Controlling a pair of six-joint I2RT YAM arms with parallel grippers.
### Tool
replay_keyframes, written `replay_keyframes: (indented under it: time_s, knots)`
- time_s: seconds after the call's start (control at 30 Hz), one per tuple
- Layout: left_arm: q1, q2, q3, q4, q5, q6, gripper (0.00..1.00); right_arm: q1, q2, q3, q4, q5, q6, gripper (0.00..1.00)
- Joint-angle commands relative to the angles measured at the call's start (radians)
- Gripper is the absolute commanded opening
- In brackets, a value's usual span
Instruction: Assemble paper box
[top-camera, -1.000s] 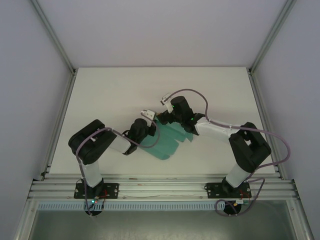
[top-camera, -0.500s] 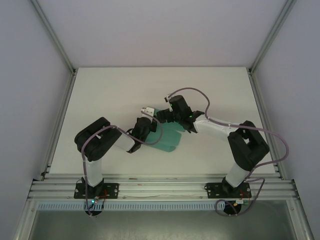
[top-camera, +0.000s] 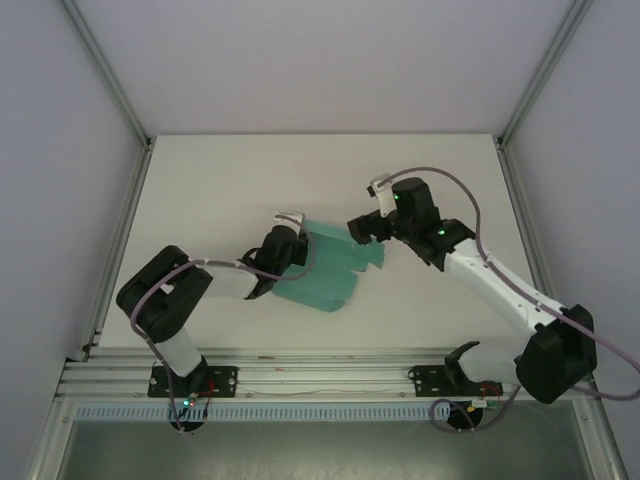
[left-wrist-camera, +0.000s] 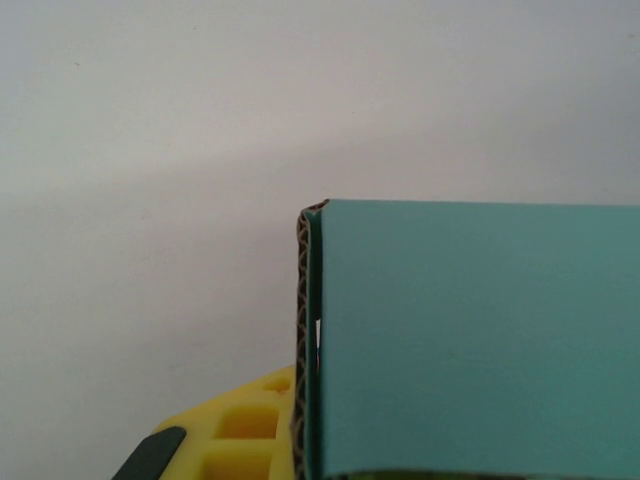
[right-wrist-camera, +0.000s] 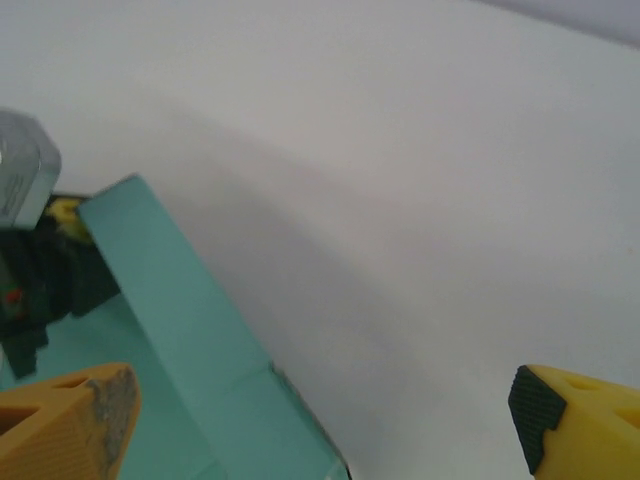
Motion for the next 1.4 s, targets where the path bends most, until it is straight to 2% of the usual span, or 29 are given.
replay_keyframes:
  time_s: [0.0, 0.2, 0.33, 0.4, 0.47, 0.63, 0.7, 0.8, 0.87, 0.97, 1.1, 1.23, 1.37]
  knots:
    - [0.061, -0.077, 0.008, -0.063, 0.157, -0.091, 0.00, -0.043, -0.023, -0.075, -0.122, -0.146, -0.013, 0.94]
    - [0.149, -0.158, -0.046, 0.022, 0.384, -0.150, 0.00, -0.050, -0.031, -0.159, 0.018, -0.238, 0.008, 0.90]
    - [0.150, -0.149, -0.030, -0.007, 0.428, -0.124, 0.00, -0.051, -0.008, -0.147, 0.117, -0.240, 0.010, 0.85]
    - [0.152, -0.138, -0.022, -0.023, 0.430, -0.127, 0.00, -0.051, -0.007, -0.141, 0.143, -0.240, 0.010, 0.85]
    - [0.150, -0.129, -0.022, -0.017, 0.426, -0.137, 0.00, -0.052, -0.004, -0.141, 0.166, -0.245, 0.009, 0.80]
    - [0.150, -0.119, -0.016, 0.003, 0.437, -0.155, 0.00, -0.051, 0.023, -0.146, 0.161, -0.296, 0.000, 0.51]
    - [0.150, -0.109, -0.009, 0.010, 0.424, -0.165, 0.00, -0.051, 0.038, -0.155, 0.168, -0.332, -0.013, 0.37]
    - [0.151, -0.085, 0.016, -0.015, 0.393, -0.175, 0.00, -0.051, 0.048, -0.164, 0.197, -0.346, 0.000, 0.21]
    - [0.150, -0.067, 0.040, -0.046, 0.369, -0.183, 0.00, -0.049, 0.049, -0.173, 0.233, -0.345, 0.017, 0.13]
    - [0.150, -0.042, 0.068, -0.090, 0.286, -0.193, 0.00, -0.046, 0.051, -0.174, 0.246, -0.364, 0.022, 0.08]
    - [0.150, -0.016, 0.108, -0.175, 0.107, -0.239, 0.00, -0.025, 0.042, -0.185, 0.262, -0.320, 0.051, 0.01]
    - [0.146, 0.006, 0.163, -0.298, -0.092, -0.291, 0.00, 0.009, 0.026, -0.195, 0.261, -0.248, 0.062, 0.00]
    - [0.131, 0.028, 0.203, -0.390, -0.269, -0.273, 0.00, 0.025, 0.015, -0.199, 0.258, -0.222, 0.072, 0.00]
